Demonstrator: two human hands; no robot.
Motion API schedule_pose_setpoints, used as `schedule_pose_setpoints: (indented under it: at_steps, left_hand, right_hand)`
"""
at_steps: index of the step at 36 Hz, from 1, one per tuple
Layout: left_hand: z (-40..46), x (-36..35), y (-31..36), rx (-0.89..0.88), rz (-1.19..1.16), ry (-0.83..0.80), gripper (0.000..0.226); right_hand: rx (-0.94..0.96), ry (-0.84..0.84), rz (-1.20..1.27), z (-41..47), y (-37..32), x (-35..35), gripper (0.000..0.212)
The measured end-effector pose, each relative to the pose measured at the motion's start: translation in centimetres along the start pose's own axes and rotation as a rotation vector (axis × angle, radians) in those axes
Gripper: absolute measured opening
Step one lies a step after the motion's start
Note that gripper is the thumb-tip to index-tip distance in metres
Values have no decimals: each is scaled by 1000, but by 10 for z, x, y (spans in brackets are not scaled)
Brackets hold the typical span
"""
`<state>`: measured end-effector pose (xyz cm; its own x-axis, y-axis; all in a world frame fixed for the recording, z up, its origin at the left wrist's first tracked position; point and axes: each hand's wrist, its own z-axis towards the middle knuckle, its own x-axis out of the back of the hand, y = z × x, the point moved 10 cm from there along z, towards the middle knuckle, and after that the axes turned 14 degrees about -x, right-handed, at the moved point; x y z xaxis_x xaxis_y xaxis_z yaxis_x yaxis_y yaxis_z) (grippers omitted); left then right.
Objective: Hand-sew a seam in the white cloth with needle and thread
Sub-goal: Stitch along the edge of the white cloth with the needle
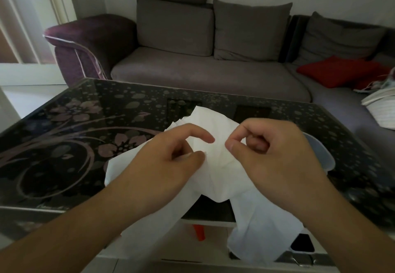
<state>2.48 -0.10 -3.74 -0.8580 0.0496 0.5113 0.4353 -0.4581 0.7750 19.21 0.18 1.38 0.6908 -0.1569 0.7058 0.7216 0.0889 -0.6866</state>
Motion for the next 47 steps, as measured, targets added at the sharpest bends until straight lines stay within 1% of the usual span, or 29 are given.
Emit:
schedule_pose_setpoints:
  at_steps: [6,10,13,15,16,18,20,22,23,25,27,30,33,36,39,42,44,46,47]
  left_hand:
    - [2,-10,2,-32,73,-87,15]
    - [3,-8,1,-41,79,-63,17]
    - [3,-6,-1,-28,84,-47,14]
    - [3,-5,-2,-22,81,-38,13]
    - [3,-5,-2,-22,77,-34,13]
    - [2,-5,-1,-27,74,-33,13]
    - [2,-6,0,-33,68,-36,13]
    - [3,-7,2,-46,71,-41,12]
    - [3,-7,4,-58,71,-40,13]
    - [4,-6,6,-74,74,-36,14]
    - [4,-6,4,-68,84,-36,14]
    - [3,-4,0,-29,115,-32,13]
    - [3,-4,-2,-4,121,-44,11]
    - [2,-5,-2,4,102,-51,12]
    - [2,-5,-3,10,83,-43,12]
    - [3,-2,-3,10,79,-30,12]
    - [3,0,-3,11,71,-25,13]
    - [2,1,-2,5,62,-22,13]
    - [2,1,-1,0,59,-21,13]
  right_hand:
    - [-80,159,104,7,13,15,19]
    - [-115,229,144,9,20,27,16]
    - [-140,283,151,11,27,33,17]
    - [-137,299,139,11,28,35,14]
    - [-124,286,139,10,27,35,13]
    - [-83,207,134,8,20,29,22]
    - [-20,41,117,5,8,13,31]
    - [11,-167,83,-1,0,-12,26]
    - [15,-238,51,-3,-1,-23,21]
    - [12,-286,-22,-5,0,-37,10]
    - [-12,-236,-72,-2,4,-38,2]
    - [-54,-169,-59,1,9,-32,15]
    - [-42,-157,27,2,7,-25,18]
    - [-63,-148,172,3,9,-16,18]
    - [-114,-111,287,3,15,-6,18]
    - [-212,-25,361,7,27,3,19]
    - [-261,50,327,10,33,8,18]
    - [-250,94,257,11,32,9,15]
    - [-228,88,237,10,28,8,14]
